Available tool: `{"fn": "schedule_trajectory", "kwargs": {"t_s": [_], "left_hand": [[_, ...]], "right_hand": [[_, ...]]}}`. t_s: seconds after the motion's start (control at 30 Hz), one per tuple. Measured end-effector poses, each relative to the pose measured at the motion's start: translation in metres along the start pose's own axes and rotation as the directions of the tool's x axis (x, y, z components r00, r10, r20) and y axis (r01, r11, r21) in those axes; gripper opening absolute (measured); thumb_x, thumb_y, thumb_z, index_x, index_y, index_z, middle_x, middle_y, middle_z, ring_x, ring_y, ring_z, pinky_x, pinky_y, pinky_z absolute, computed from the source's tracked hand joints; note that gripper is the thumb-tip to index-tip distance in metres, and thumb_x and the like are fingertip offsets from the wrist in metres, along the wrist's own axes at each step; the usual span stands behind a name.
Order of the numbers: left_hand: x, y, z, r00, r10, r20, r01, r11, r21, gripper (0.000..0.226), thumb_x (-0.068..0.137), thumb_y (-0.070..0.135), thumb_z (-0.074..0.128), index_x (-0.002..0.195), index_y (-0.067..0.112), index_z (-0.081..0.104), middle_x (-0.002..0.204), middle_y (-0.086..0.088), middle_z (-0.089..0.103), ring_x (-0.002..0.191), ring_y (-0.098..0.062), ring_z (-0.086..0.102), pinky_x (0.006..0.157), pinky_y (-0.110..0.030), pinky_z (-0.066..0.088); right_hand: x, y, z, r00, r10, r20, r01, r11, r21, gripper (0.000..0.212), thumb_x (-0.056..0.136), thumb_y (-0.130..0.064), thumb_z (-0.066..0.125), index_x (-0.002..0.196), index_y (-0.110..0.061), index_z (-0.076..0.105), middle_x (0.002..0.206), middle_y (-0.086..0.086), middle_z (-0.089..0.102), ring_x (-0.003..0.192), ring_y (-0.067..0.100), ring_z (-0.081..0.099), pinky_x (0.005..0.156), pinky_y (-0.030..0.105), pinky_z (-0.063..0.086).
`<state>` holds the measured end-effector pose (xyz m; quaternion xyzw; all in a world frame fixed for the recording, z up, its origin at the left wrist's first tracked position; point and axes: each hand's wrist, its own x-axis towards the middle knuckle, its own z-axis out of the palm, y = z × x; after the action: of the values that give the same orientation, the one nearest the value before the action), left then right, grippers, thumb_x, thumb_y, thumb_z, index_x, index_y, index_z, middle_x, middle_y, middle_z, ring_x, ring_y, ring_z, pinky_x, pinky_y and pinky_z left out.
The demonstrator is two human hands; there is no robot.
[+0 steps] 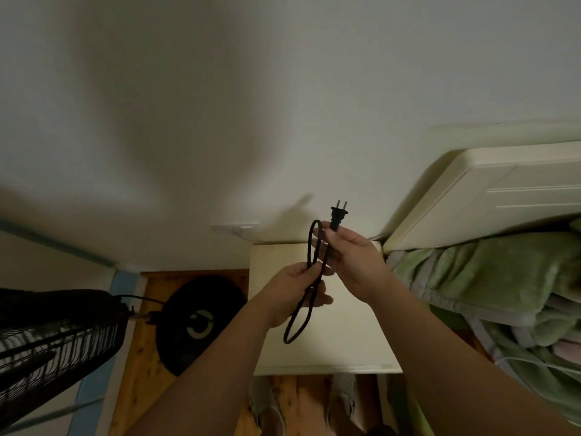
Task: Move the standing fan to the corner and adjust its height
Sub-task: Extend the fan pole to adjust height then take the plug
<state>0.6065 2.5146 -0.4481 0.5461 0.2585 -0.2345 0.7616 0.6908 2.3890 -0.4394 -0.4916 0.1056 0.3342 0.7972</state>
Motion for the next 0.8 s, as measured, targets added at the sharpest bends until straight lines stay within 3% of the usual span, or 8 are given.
{"fn": "schedule_trajectory", "kwargs": {"t_s": [0.2, 0.37, 0.47, 0.57, 0.67, 0.8], "left_hand": [[0.022, -0.012, -0.020, 0.994, -0.112, -0.015, 0.112, 0.979, 0.173, 0.028, 0.103, 0.031, 0.052, 0.107, 0.011, 0.070, 0.074, -0.002, 0.063, 0.061, -0.019, 0.067, 0.066, -0.037, 0.061], [0.051, -0.037, -0.037, 0.979, -0.205, -0.002, 0.201, 0.959, 0.199, 0.030, 0.102, 0.034, 0.053, 0.109, 0.008, 0.068, 0.080, -0.005, 0.064, 0.065, -0.021, 0.070, 0.064, -0.035, 0.059], [0.069, -0.056, -0.042, 0.969, -0.246, 0.021, 0.233, 0.941, 0.246, 0.028, 0.102, 0.032, 0.053, 0.110, 0.010, 0.068, 0.081, -0.007, 0.064, 0.066, -0.022, 0.070, 0.062, -0.033, 0.058], [0.089, -0.076, -0.048, 0.964, -0.265, 0.036, 0.249, 0.940, 0.234, 0.028, 0.103, 0.029, 0.052, 0.114, 0.008, 0.067, 0.081, -0.007, 0.062, 0.064, -0.021, 0.068, 0.062, -0.033, 0.058], [0.110, -0.094, -0.057, 0.957, -0.280, 0.076, 0.257, 0.939, 0.231, 0.027, 0.103, 0.029, 0.053, 0.115, 0.009, 0.067, 0.080, -0.007, 0.064, 0.065, -0.021, 0.068, 0.063, -0.034, 0.059], [0.138, -0.118, -0.074, 0.957, -0.265, 0.120, 0.240, 0.952, 0.192, 0.024, 0.098, 0.025, 0.061, 0.116, 0.012, 0.069, 0.082, -0.004, 0.068, 0.072, -0.024, 0.070, 0.066, -0.032, 0.058]], "right_hand": [[0.016, 0.026, -0.033, 0.994, 0.100, 0.035, -0.093, 0.981, -0.169, 0.023, 0.093, -0.018, 0.064, 0.106, -0.001, 0.072, 0.100, 0.019, 0.069, 0.088, 0.032, 0.064, 0.066, 0.034, 0.053], [0.029, 0.057, -0.061, 0.981, 0.177, 0.081, -0.172, 0.983, -0.059, 0.027, 0.086, -0.017, 0.069, 0.107, 0.000, 0.069, 0.103, 0.017, 0.069, 0.089, 0.032, 0.066, 0.079, 0.041, 0.052], [0.040, 0.081, -0.071, 0.990, 0.126, -0.055, -0.134, 0.978, -0.160, 0.027, 0.083, -0.018, 0.076, 0.103, 0.000, 0.070, 0.094, 0.017, 0.070, 0.085, 0.028, 0.069, 0.079, 0.037, 0.058], [0.057, 0.104, -0.082, 0.975, 0.135, -0.174, -0.156, 0.982, -0.109, 0.025, 0.082, -0.013, 0.077, 0.104, -0.002, 0.071, 0.090, 0.014, 0.072, 0.086, 0.026, 0.071, 0.078, 0.041, 0.061], [0.079, 0.121, -0.096, 0.968, 0.215, -0.131, -0.224, 0.973, -0.057, 0.028, 0.085, -0.014, 0.075, 0.108, 0.000, 0.068, 0.093, 0.012, 0.070, 0.088, 0.024, 0.069, 0.066, 0.036, 0.055], [0.109, 0.143, -0.123, 0.958, 0.267, -0.109, -0.267, 0.964, 0.012, 0.033, 0.085, -0.010, 0.073, 0.116, -0.004, 0.064, 0.103, 0.013, 0.073, 0.094, 0.026, 0.071, 0.072, 0.032, 0.056]]}}
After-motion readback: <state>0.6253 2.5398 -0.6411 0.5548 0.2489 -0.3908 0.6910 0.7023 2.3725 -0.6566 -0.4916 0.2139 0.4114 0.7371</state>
